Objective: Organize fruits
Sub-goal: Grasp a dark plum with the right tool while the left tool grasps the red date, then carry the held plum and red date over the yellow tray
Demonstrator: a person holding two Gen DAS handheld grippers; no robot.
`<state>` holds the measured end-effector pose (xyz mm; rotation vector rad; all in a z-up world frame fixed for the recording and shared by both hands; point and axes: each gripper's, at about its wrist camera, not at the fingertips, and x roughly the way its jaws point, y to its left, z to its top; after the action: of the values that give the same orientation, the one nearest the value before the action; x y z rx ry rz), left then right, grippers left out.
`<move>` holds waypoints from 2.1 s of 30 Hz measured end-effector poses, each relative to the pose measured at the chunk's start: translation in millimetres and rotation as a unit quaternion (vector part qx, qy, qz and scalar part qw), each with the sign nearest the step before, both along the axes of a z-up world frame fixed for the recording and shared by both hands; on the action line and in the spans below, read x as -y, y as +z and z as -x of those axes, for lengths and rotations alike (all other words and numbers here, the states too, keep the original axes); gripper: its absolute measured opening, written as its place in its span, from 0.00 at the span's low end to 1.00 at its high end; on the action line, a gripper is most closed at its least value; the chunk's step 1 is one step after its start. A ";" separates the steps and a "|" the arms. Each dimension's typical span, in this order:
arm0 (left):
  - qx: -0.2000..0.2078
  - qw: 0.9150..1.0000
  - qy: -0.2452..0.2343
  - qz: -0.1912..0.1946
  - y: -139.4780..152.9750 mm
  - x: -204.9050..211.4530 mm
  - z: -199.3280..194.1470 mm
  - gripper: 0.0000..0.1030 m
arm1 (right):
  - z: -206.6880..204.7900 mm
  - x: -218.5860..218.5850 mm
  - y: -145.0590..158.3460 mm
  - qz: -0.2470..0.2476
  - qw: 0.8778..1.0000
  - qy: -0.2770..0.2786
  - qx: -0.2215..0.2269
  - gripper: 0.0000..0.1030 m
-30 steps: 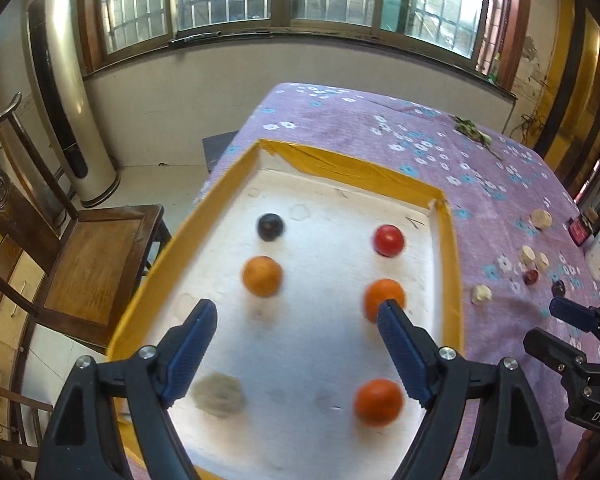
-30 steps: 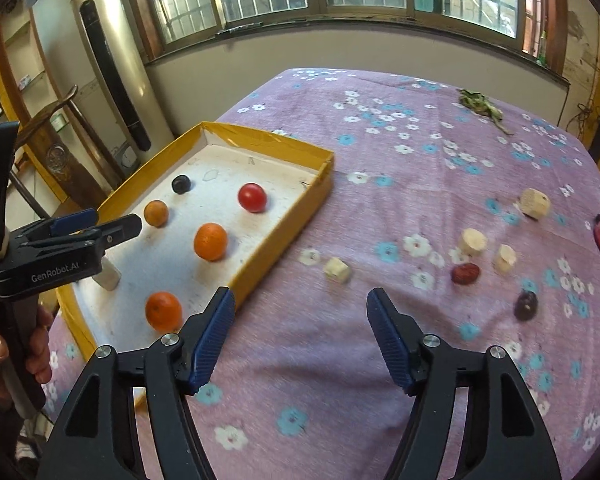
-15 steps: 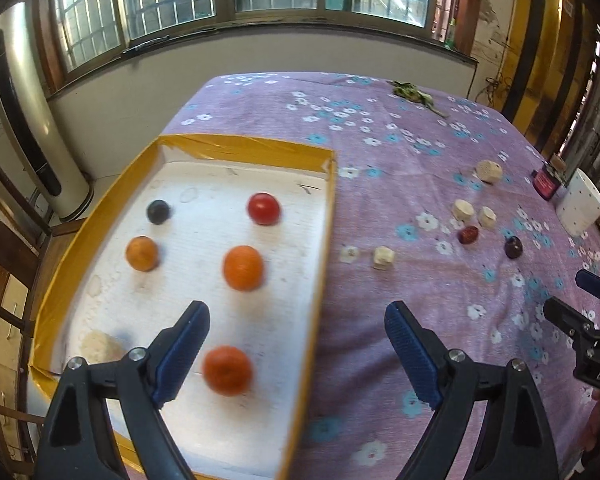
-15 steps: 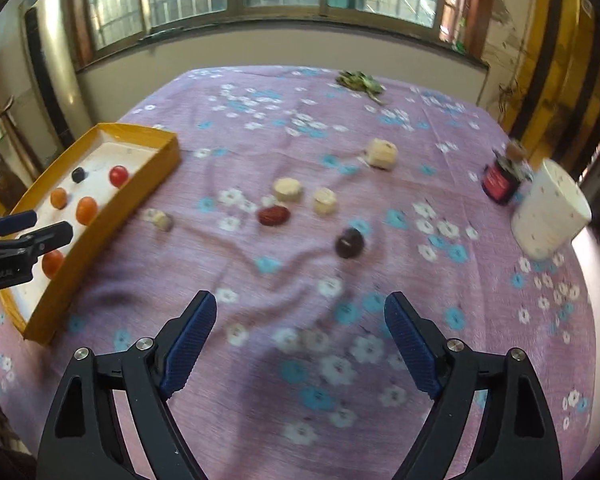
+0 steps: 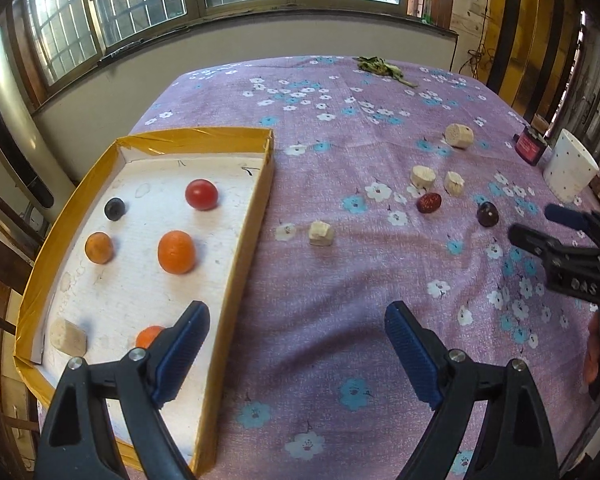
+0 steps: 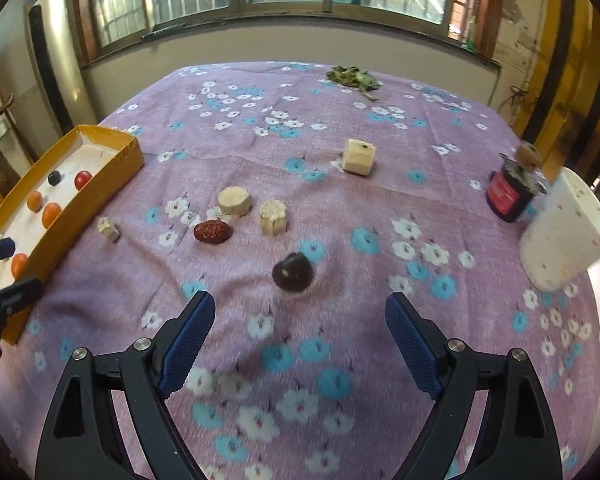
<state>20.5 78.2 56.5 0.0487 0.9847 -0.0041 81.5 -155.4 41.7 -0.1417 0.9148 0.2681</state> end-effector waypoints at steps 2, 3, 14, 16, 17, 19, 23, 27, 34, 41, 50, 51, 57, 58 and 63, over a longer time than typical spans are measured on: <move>-0.005 1.000 -0.001 -0.001 -1.9 3.1 -0.9 0.88 | -10.2 -7.6 -7.8 0.020 1.000 0.015 -0.001 0.75; -0.008 1.000 -0.002 -0.001 -2.6 4.5 -1.5 0.88 | -14.0 -9.4 -11.4 0.022 1.000 0.021 -0.003 0.66; -0.016 0.999 -0.035 0.013 -5.0 33.8 -32.4 0.88 | -33.6 -5.6 -31.7 -0.002 0.998 0.046 -0.031 0.24; -0.015 0.999 -0.050 0.017 -6.8 45.4 -43.4 0.88 | -33.6 -1.3 -29.6 -0.011 0.998 0.042 -0.034 0.23; -0.014 0.998 -0.059 0.019 -7.6 51.7 -49.3 0.88 | -31.6 1.2 -27.1 -0.014 0.999 0.040 -0.032 0.23; -0.010 0.996 -0.080 0.034 -9.5 62.3 -61.1 0.88 | -26.1 6.1 -22.0 -0.018 0.999 0.036 -0.026 0.23; -0.010 0.993 -0.104 0.060 -16.5 79.7 -85.5 0.77 | -14.7 18.8 -14.9 -0.025 0.999 0.030 -0.020 0.23; -0.025 0.990 -0.124 0.062 -30.1 94.4 -105.2 0.56 | -12.4 33.1 -14.5 -0.043 0.999 0.014 -0.029 0.24; -0.028 0.986 -0.138 0.089 -42.3 98.1 -112.5 0.28 | -9.3 41.0 -15.0 -0.067 0.997 -0.001 -0.032 0.24; -0.018 0.985 -0.134 0.105 -30.4 85.4 -90.3 0.28 | 5.5 36.5 -9.8 -0.068 0.997 -0.012 -0.029 0.24; 0.002 0.982 -0.125 0.145 -4.7 50.2 -40.5 0.28 | 41.2 23.2 5.1 -0.056 0.998 -0.018 -0.018 0.24; 0.003 0.982 -0.122 0.147 -2.7 45.6 -35.0 0.28 | 45.4 20.4 4.9 -0.053 0.998 -0.017 -0.018 0.24; 0.011 0.982 -0.115 0.152 6.6 20.9 -12.2 0.28 | 64.5 -11.4 -2.7 -0.043 0.999 -0.003 -0.031 0.24; 0.013 0.982 -0.113 0.150 7.6 15.8 -8.6 0.28 | 65.7 -17.8 -3.1 -0.044 0.998 0.000 -0.034 0.24; 0.020 0.982 -0.097 0.160 14.3 -18.0 4.0 0.28 | 64.2 -54.1 2.3 -0.050 0.998 0.022 -0.035 0.23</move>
<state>16.4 96.2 70.8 -0.1501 0.9266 -0.3396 17.3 -101.3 44.0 -0.0608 0.9659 0.3599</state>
